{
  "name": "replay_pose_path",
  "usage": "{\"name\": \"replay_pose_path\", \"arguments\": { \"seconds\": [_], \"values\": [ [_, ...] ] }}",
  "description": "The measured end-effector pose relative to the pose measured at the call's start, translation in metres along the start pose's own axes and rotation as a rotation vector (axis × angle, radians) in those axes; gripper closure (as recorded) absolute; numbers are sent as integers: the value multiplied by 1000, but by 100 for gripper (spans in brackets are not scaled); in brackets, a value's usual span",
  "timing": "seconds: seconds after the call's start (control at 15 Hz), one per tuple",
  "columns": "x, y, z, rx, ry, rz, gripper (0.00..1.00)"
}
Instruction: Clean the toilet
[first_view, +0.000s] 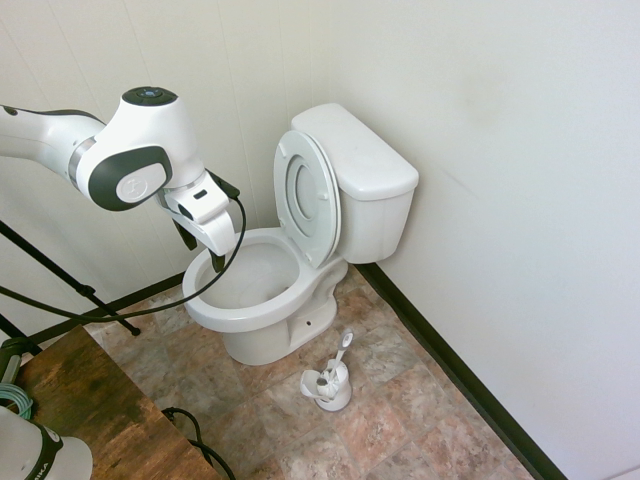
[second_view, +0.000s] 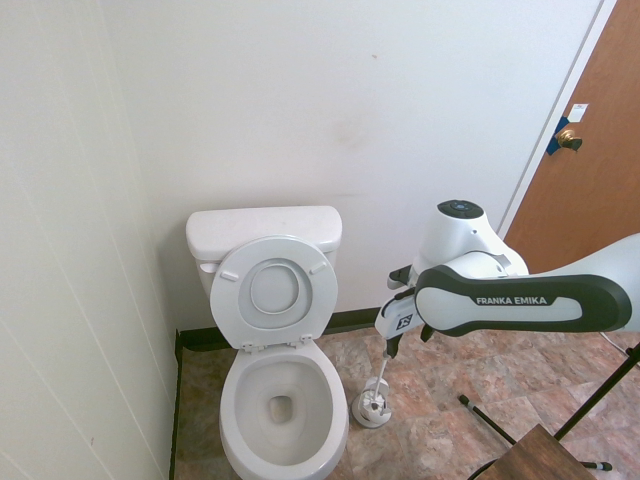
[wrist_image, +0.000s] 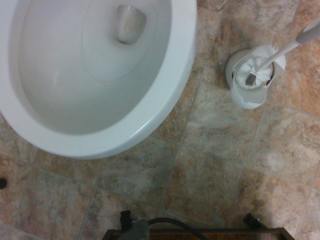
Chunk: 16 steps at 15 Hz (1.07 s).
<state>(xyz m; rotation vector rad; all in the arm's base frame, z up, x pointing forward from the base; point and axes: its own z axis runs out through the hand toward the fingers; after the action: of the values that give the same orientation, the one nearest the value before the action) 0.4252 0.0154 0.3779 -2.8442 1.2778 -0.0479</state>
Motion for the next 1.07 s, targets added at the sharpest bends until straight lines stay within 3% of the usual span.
{"name": "replay_pose_path", "arguments": {
  "seconds": [0.2,0.47,1.07],
  "values": [
    [4,-3,2,-4,9,22,0],
    [65,-13,23,-13,16,162,0],
    [200,-14,130,-42,-45,403,0]
  ]
}}
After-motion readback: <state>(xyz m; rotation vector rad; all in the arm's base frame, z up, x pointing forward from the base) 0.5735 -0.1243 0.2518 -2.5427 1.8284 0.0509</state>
